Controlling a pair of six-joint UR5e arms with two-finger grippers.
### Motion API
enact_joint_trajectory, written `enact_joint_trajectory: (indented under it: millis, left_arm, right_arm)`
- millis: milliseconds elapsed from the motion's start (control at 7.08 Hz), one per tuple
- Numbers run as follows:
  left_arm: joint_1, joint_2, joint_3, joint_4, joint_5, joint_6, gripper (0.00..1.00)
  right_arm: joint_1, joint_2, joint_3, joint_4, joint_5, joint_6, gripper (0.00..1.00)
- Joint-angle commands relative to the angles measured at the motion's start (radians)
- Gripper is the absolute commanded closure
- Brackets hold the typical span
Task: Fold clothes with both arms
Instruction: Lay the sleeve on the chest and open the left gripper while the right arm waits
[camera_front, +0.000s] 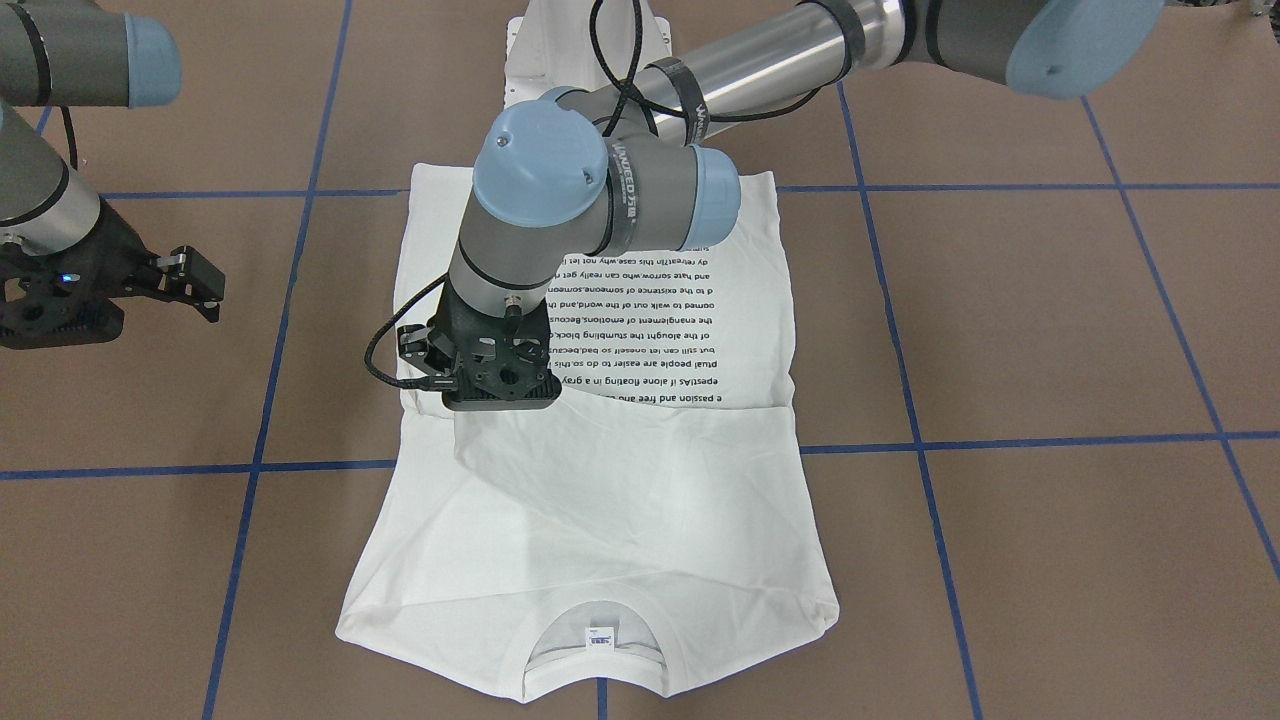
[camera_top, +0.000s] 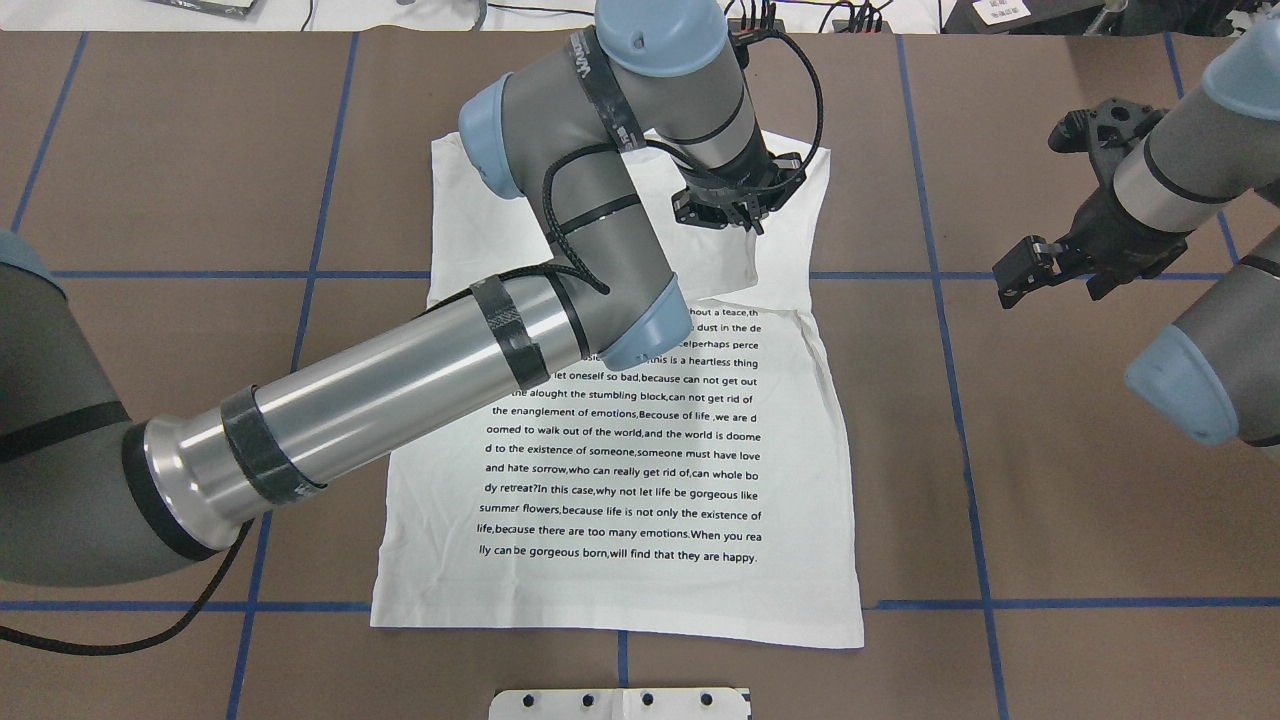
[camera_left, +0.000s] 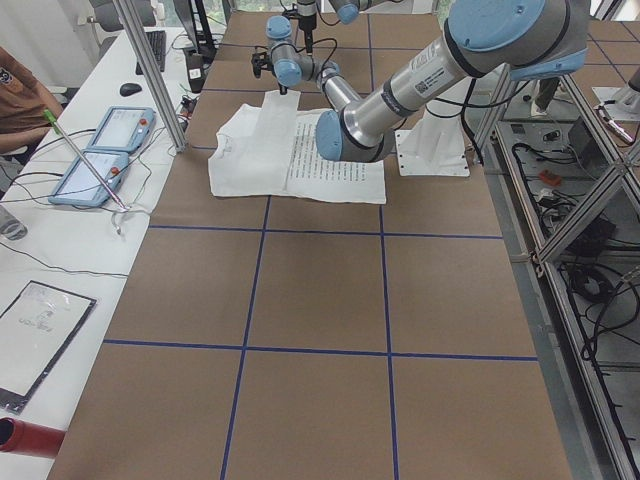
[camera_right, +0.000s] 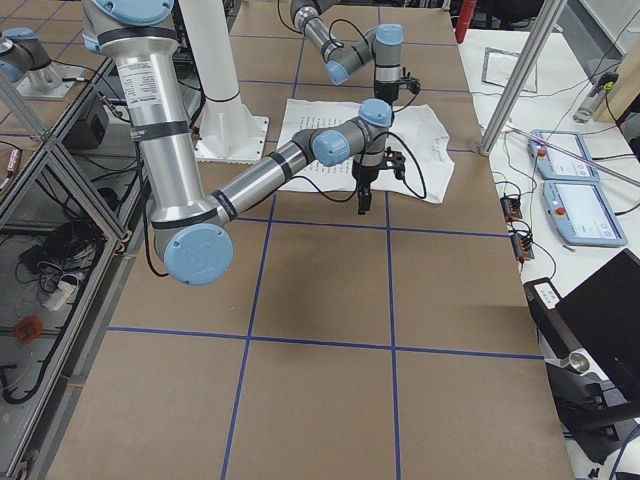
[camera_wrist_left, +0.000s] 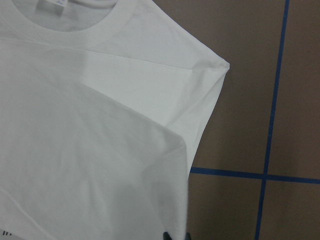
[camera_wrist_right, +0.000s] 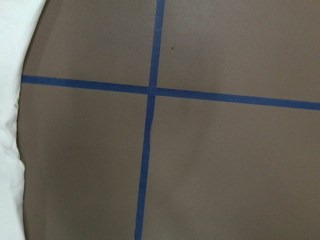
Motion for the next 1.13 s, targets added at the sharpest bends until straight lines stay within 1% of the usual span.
enact_joint_trajectory:
  millis: [0, 141, 282, 424, 988]
  left_arm:
    - [0.048, -0.005, 0.02, -0.028, 0.049, -0.004, 1.0]
    - [0.053, -0.02, 0.041, -0.05, 0.049, -0.004, 1.0]
    - [0.054, -0.032, 0.065, -0.101, 0.051, 0.0, 0.23]
    - [0.059, -0.034, 0.07, -0.15, 0.084, -0.002, 0.0]
    - [0.056, -0.029, 0.059, -0.139, 0.083, 0.01, 0.0]
  right_arm:
    - [0.006, 0.007, -0.012, 0.005, 0.014, 0.001, 0.0]
    - [0.007, 0.025, -0.031, 0.005, 0.014, 0.001, 0.0]
    - [0.006, 0.04, -0.045, 0.005, 0.014, 0.002, 0.0]
    - [0.007, 0.047, -0.049, 0.005, 0.015, 0.002, 0.0]
    - [0.006, 0.062, -0.055, 0.006, 0.026, 0.001, 0.0]
